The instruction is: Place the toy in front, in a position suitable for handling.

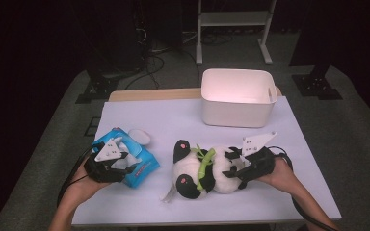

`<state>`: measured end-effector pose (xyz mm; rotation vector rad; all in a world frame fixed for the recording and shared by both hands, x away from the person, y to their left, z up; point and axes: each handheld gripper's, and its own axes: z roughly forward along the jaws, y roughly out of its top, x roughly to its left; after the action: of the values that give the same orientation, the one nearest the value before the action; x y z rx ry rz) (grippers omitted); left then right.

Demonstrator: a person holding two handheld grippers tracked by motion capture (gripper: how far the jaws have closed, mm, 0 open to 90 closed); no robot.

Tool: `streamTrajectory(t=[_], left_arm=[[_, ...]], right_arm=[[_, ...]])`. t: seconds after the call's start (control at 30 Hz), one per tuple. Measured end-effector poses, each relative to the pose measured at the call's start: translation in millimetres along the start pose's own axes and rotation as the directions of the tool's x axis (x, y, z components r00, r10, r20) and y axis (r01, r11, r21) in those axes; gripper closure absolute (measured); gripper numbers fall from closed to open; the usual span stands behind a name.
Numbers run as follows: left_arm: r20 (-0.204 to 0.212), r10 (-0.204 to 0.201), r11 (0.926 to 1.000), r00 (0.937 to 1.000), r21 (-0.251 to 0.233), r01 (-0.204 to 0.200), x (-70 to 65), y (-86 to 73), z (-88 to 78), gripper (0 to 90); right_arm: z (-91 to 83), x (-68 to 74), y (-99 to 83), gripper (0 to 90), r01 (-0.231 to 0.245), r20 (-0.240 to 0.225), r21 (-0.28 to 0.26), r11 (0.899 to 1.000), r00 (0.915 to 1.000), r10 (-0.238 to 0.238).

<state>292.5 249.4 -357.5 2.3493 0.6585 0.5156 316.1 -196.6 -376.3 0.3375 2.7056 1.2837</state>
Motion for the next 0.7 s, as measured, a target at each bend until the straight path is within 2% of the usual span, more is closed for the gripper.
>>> streamTrajectory(t=[0.13,0.23,0.37,0.53,0.57,0.7], left_arm=[[0.001,0.012,0.9997,0.9999,0.019,-0.012,3.6,1.0,2.3,52.0],[-0.030,0.033,0.9989,0.9990,0.036,-0.032,4.6,1.6,5.5,58.7],[-0.027,0.034,0.9986,0.9991,0.042,-0.033,6.6,0.5,8.2,67.2],[-0.026,0.051,0.9962,0.9983,0.071,-0.049,9.5,-1.5,10.5,79.6],[-0.023,0.051,0.9962,0.9984,0.072,-0.049,10.2,-2.1,10.5,86.1],[-0.003,0.060,0.9945,0.9982,0.086,-0.059,11.9,-2.6,10.3,88.9]], right_arm=[[0.0,0.5,0.1,38.7,0.006,0.002,0.002,1.000,1.0000,-0.006],[0.1,0.8,0.1,38.3,0.008,0.002,0.003,1.000,1.0000,-0.008],[0.1,1.2,-0.3,37.4,0.016,0.001,0.000,1.000,0.9999,-0.016],[0.4,1.0,-0.4,36.3,0.017,0.000,0.000,1.000,0.9999,-0.017],[0.7,1.6,-0.4,35.8,0.016,0.002,0.000,1.000,0.9999,-0.016],[1.0,1.8,-0.5,35.2,0.017,0.003,-0.001,1.000,0.9998,-0.017]])
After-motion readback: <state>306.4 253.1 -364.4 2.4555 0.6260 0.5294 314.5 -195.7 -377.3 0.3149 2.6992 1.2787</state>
